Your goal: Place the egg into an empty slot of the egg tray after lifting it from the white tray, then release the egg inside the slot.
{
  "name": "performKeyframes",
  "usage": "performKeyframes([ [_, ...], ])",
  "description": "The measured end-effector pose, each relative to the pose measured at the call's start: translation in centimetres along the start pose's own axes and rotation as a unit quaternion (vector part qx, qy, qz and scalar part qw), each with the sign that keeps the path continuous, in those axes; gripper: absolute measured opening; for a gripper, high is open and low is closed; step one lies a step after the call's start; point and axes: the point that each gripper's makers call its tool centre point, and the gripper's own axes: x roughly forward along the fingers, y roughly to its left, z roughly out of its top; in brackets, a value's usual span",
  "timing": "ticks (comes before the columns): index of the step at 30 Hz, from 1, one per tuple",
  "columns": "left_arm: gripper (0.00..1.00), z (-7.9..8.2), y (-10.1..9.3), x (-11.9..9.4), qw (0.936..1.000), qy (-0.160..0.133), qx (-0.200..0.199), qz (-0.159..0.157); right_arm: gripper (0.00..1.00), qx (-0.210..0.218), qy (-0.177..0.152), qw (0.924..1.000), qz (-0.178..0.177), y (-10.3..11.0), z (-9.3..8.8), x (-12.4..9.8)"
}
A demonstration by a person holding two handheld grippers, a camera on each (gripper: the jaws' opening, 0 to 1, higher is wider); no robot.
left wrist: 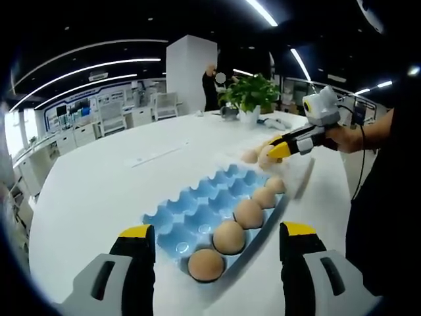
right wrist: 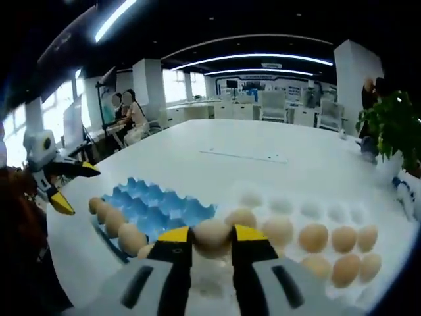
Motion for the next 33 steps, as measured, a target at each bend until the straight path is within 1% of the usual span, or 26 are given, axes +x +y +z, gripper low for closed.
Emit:
performKeyframes([
  [4, 0.77, -0.1, 0.1, -0.1, 1.0000, 0.002, 0.001, 0.001, 0.22, -0.006, -0.004, 0.9999, 0.013, 1.2, 0.5, 0.5],
  [6, 0.77, -0.2, 0.3, -0.2, 1.0000, 0.003, -0.001, 0.002, 0.22, -0.006, -0.006, 0.9996, 0.026, 2.0, 0.8, 0.9],
  [10, 0.78, -0.2, 0.4, -0.2, 1.0000, 0.002, -0.001, 0.001, 0.22, -0.014, -0.010, 0.9987, 0.047, 3.9, 1.4, 1.8],
  [11, 0.79, -0.2, 0.4, -0.2, 1.0000, 0.004, -0.002, 0.001, 0.22, -0.015, -0.014, 0.9981, 0.058, 4.8, 1.8, 2.1],
  [13, 0.79, -0.2, 0.4, -0.2, 1.0000, 0.003, -0.002, 0.000, 0.22, -0.019, -0.014, 0.9973, 0.069, 5.9, 2.1, 2.6],
  [16, 0.79, -0.2, 0.5, -0.2, 1.0000, 0.003, -0.002, 0.000, 0.22, -0.022, -0.016, 0.9961, 0.084, 7.2, 2.5, 3.1],
  [18, 0.79, -0.2, 0.6, -0.2, 1.0000, 0.002, -0.004, -0.001, 0.22, -0.025, -0.020, 0.9946, 0.099, 8.5, 2.9, 3.6],
  [20, 0.79, -0.2, 0.7, -0.3, 1.0000, 0.002, -0.003, -0.001, 0.22, -0.030, -0.023, 0.9923, 0.118, 10.2, 3.3, 4.4],
  [21, 0.79, -0.2, 0.7, -0.3, 1.0000, 0.002, -0.003, -0.002, 0.22, -0.032, -0.023, 0.9919, 0.121, 10.5, 3.4, 4.5],
  [24, 0.79, -0.3, 0.8, -0.3, 1.0000, 0.000, -0.004, -0.002, 0.22, -0.045, -0.023, 0.9872, 0.151, 13.2, 3.8, 5.5],
  [29, 0.79, -0.3, 1.1, -0.5, 1.0000, -0.002, -0.005, 0.000, 0.22, -0.064, -0.020, 0.9818, 0.178, 16.0, 3.9, 6.8],
  [33, 0.79, -0.3, 1.2, -0.5, 1.0000, -0.003, -0.006, 0.002, 0.22, -0.075, -0.016, 0.9775, 0.197, 17.5, 3.9, 7.7],
])
